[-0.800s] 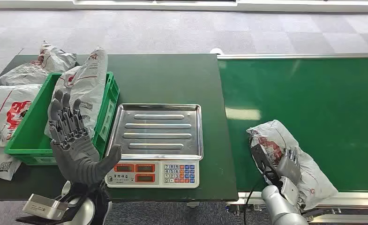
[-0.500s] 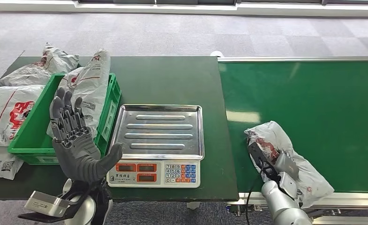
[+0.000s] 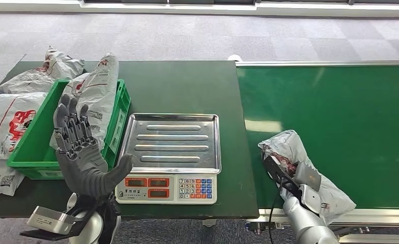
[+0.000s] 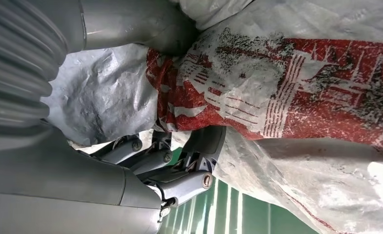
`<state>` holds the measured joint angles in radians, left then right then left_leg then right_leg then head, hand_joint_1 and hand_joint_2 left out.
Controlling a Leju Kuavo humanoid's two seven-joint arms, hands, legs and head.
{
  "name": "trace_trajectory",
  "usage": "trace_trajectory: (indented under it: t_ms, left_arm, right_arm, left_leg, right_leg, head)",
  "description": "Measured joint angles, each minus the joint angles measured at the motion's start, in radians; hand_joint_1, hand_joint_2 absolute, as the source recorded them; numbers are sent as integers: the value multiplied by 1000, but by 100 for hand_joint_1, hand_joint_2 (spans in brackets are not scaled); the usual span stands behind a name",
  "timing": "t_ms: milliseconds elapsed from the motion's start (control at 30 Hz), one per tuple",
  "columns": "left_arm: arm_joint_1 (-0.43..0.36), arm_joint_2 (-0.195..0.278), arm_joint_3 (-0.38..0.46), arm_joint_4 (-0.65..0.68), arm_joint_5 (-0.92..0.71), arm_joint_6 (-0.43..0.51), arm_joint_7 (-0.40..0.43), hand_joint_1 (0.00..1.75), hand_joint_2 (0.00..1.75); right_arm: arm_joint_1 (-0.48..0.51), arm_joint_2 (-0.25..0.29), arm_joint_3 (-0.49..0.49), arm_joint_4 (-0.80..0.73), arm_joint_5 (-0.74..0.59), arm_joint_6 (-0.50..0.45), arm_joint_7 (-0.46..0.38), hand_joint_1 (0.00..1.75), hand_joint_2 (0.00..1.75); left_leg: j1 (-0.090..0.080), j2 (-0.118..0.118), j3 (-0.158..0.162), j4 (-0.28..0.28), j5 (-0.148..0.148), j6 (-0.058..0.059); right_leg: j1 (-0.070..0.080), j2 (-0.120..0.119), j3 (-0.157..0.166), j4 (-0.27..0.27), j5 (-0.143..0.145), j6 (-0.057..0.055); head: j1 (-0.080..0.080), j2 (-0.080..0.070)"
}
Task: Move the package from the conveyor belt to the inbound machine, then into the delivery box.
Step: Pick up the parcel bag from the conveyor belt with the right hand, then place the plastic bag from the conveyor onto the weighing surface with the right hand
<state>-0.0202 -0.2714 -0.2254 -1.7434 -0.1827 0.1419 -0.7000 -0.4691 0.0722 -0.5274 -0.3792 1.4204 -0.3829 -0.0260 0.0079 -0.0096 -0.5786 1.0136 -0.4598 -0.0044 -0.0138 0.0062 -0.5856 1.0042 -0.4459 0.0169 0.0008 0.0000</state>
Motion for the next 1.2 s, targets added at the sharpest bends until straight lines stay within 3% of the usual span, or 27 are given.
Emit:
trace_trajectory:
  t_ms: [133, 233, 367, 467, 700, 1000, 1200]
  left_arm:
    - [1, 0, 7, -1, -6, 1, 0, 0, 175]
    - [5, 0, 15, -4, -14, 2, -1, 0, 175]
    - [15, 0, 23, -12, -15, 8, -2, 0, 175]
    - [17, 1, 23, -12, -14, 18, -2, 0, 175]
    - [18, 1, 23, -11, -6, 36, -2, 0, 175]
    - [0, 2, 13, 5, 21, 38, -2, 0, 175]
    - [-47, 5, -28, 20, 52, 34, -2, 0, 175]
  right_arm:
    - [27, 24, 26, -77, -69, -10, -114, 175, 175]
    - [90, 69, 84, -261, -133, -2, -172, 175, 175]
    - [184, 124, 204, -616, -181, -7, -152, 175, 175]
    - [225, 146, 274, -832, -185, -74, -145, 175, 175]
    - [275, 177, 379, -1144, -191, -198, -153, 175, 175]
    - [238, 190, 508, -1212, -259, -150, -198, 175, 175]
    - [74, 221, 683, -995, -356, -8, -256, 175, 175]
  left_leg:
    - [0, 0, -2, 0, 0, 0]
    - [0, -1, -3, 0, 1, -1]
    - [0, -3, -7, 0, 2, -2]
    - [0, -2, -9, 0, 1, -2]
    - [0, -2, -11, 0, 1, -2]
    - [0, -1, -11, -1, 2, -2]
    - [1, 4, -12, -1, 4, -4]
  right_leg:
    - [0, 0, -2, 0, 0, 0]
    - [0, 0, -4, 1, 1, -1]
    - [0, -1, -8, 1, 0, -1]
    - [0, 0, -9, 1, 0, -2]
    - [0, 0, -11, 1, 0, -1]
    - [0, 0, -11, 1, 1, -2]
    - [1, 5, -15, 2, 4, -4]
  head:
    - [0, 0]
    - [0, 0]
    - [0, 0]
    - [0, 0]
    - [0, 0]
    - [0, 0]
    - [0, 0]
